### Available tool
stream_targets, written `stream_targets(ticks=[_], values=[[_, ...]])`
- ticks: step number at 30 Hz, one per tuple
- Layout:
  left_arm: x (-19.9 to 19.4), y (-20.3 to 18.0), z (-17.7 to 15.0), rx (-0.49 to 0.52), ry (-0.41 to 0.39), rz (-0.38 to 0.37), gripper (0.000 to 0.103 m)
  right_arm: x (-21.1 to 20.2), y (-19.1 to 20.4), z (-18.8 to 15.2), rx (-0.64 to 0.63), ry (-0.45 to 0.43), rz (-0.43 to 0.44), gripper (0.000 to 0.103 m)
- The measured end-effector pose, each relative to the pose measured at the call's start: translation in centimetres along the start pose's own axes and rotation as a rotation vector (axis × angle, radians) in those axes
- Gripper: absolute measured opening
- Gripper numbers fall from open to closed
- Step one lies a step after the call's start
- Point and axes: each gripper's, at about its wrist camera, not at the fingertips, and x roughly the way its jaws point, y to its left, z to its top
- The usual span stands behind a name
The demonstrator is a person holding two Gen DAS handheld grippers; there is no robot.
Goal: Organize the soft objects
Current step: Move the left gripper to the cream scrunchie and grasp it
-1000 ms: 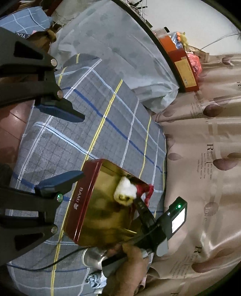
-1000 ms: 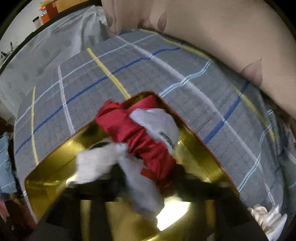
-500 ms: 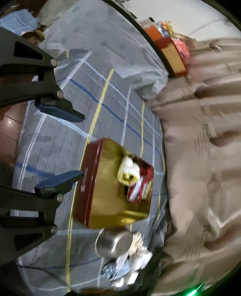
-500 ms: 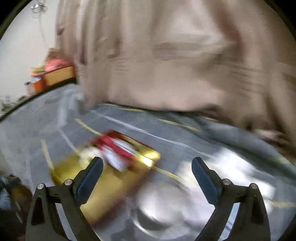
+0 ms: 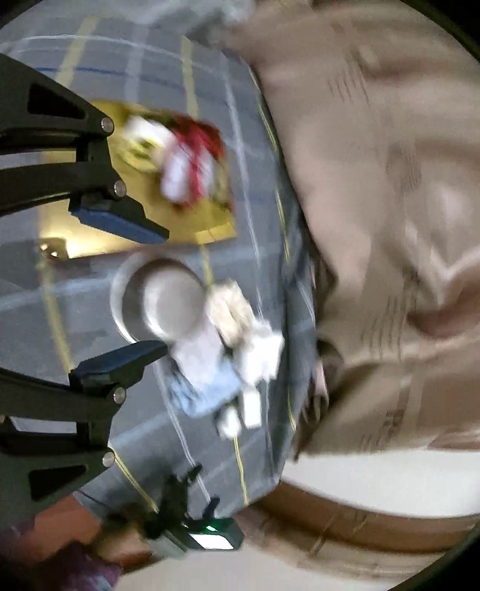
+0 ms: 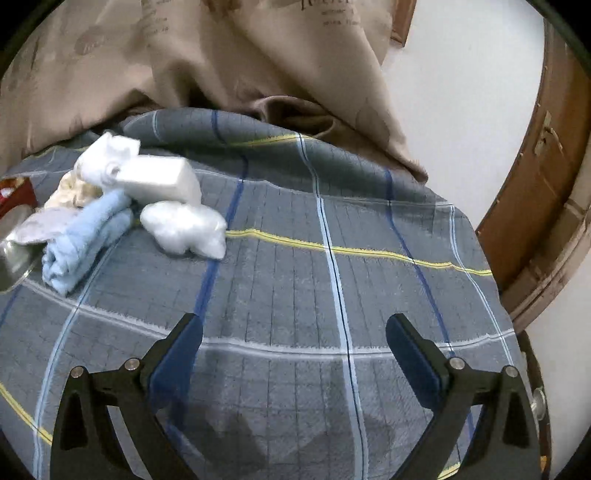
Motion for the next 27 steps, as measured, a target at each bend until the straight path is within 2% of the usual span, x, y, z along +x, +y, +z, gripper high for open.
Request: stream_targets(ticks=[2,4,5,7,9,11,16,18,20,24,27], values=[[2.4,-0.7,3.0,0.077,0.036,-0.048,0.055,-0.5,-0.1,0.2,0.002,-0.043,0.016,0.099],[5.5,-1.3,5.6,0.169,0.09,-0.072,0.055,-0.3,0.8,0.4,-0.018,-0.043,0.002,0.099],[6.8,-1.3,6.6,0.187,0.104,-0.064,0.055,-0.3,0.8,0.5,-0.023,-0.045,0.005,0.099],[10.1,-1.0,8.5,0.214,0.166,-0.12,0.055,-0.8,0.7,0.5,-0.007,-0.057,0.019,0.099],[12.5,-1.0,9.6,0.24,0.198,-0.135,0.055,-1.0,-0.2,0.4,0.035,-0.067,0.039,0.1],[14.9,-1.2,10.2,0.305,0.244,-0.158,0.055,-1.3,-1.0,0.1,0.075,-0.075,0.059,0.1],[19.3,-0.8,9.6,0.406,0.344,-0.105,0.055,-1.3,-1.1,0.0,0.084,-0.084,0.074,0.1],[20.6,-0.1,9.4,0.416,0.384,-0.102,0.055,-1.4,-1.0,0.0,0.078,-0.086,0.082,0.1],[21.4,0.4,9.3,0.399,0.42,-0.158,0.055,-1.2,-1.2,0.0,0.085,-0.081,0.087,0.1],[22.7,0.4,9.5,0.419,0.414,-0.174,0.055,-1.1,-1.2,0.0,0.089,-0.075,0.091,0.1],[24.4,0.6,9.2,0.426,0.456,-0.18,0.055,-0.9,-1.1,0.1,0.085,-0.069,0.095,0.1]])
